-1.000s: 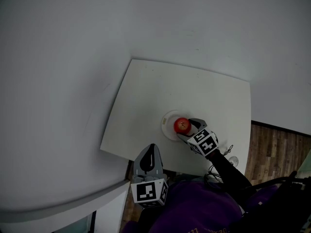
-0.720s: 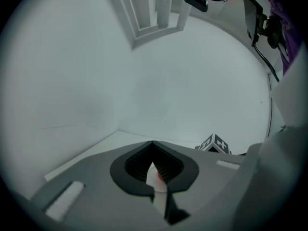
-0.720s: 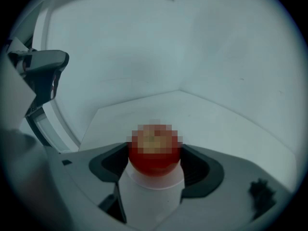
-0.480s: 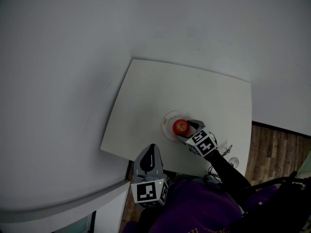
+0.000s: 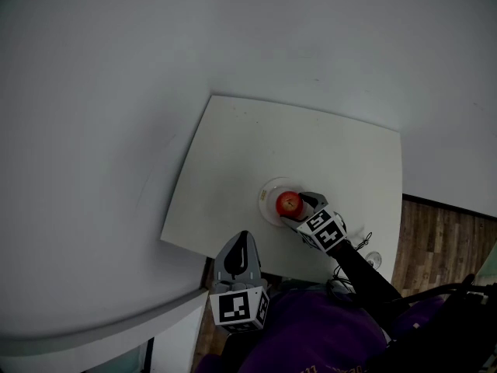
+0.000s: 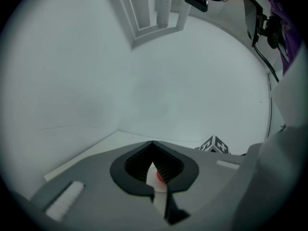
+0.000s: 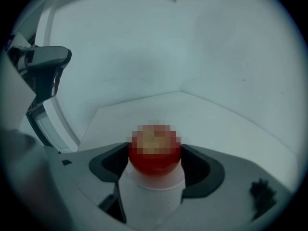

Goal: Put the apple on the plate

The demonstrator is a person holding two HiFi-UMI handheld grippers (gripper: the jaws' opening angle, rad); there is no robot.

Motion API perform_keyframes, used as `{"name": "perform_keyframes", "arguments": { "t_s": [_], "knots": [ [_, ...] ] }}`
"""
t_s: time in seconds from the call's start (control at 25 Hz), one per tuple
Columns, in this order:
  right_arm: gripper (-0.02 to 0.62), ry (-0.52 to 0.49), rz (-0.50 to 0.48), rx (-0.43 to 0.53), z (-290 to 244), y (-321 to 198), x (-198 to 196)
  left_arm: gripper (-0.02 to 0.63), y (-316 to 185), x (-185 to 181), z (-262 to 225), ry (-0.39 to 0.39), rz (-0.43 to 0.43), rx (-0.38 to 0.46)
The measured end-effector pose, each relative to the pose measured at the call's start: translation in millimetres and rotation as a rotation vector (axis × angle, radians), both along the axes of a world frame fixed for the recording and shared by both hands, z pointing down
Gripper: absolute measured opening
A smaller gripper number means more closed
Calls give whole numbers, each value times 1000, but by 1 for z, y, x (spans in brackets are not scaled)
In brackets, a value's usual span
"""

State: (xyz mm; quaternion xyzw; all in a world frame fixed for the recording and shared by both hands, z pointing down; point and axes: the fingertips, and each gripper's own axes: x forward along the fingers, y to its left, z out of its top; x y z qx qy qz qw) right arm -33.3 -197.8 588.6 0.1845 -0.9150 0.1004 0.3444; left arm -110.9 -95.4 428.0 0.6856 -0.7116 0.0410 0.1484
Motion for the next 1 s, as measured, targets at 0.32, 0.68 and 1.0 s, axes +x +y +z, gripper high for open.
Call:
{"name": "perform_keyframes", "arguments": {
  "t_s": [0.32, 0.68, 1.0],
  "knots": [
    [341, -28, -11, 17, -3, 0, -3, 6, 2, -1, 1, -3, -4, 1],
    [341, -88, -28, 53, -32, 5, -3, 6, 3, 1, 0, -2, 2, 2],
    [341, -174, -9, 58, -67, 12, 5, 6, 3, 6, -1, 4, 20, 8]
  ]
}}
